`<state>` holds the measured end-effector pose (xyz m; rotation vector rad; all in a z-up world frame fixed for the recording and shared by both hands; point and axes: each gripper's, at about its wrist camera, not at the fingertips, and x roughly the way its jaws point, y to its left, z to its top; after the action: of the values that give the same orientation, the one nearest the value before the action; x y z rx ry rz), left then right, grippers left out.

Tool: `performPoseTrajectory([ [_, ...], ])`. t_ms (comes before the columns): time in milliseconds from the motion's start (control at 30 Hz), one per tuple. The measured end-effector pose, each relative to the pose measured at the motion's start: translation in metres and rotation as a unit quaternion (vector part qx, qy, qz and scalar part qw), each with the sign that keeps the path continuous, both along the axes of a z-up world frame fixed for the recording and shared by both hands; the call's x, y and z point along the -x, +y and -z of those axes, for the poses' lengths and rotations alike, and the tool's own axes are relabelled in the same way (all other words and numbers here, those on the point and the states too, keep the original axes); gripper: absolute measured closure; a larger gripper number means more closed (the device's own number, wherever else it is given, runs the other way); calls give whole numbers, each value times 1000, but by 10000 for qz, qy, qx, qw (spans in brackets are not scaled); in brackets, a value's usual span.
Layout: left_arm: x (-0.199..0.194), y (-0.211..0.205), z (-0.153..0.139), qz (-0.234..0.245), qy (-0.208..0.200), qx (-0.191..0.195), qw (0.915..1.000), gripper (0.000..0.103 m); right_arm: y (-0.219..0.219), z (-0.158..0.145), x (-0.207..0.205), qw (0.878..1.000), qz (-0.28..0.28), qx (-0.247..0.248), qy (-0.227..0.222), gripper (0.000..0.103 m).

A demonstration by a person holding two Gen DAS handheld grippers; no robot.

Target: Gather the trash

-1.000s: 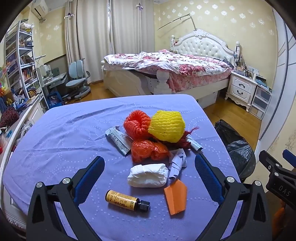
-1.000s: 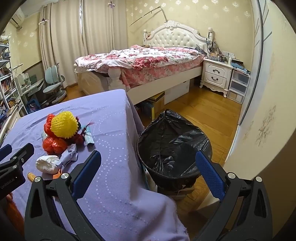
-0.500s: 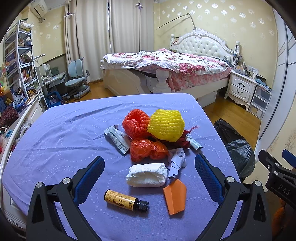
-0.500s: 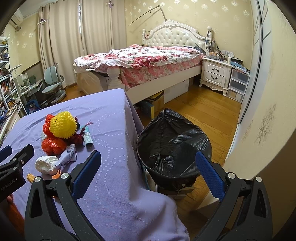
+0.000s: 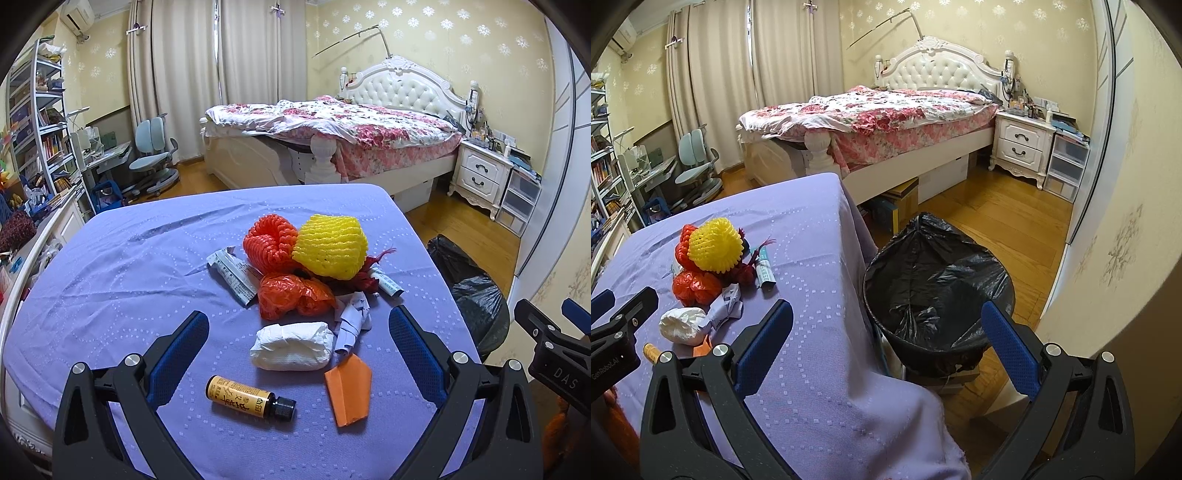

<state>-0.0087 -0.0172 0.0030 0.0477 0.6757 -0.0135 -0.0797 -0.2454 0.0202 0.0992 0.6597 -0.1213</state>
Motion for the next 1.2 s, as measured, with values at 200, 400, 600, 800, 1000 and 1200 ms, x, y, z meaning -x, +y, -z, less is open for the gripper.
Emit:
performPoseTrajectory([
  [200,0,0,0,5,0,7,10000,6,0,0,0,10000,3,0,4,3],
  [400,-1,0,0,3,13,13,10000,6,0,0,0,10000,0,-1,10,3],
  [600,0,0,0,3,19,17,10000,6,-1,0,-1,10000,-1,-1,15,3],
  [800,-1,0,0,11,19,13,10000,6,-1,0,-1,10000,-1,-8,19,3],
  [1000,-1,0,1,15,24,17,10000,6,-1,0,-1,10000,-1,-8,23,3],
  [1200,0,-1,1,15,44,24,10000,6,-1,0,-2,10000,-2,-10,32,3],
])
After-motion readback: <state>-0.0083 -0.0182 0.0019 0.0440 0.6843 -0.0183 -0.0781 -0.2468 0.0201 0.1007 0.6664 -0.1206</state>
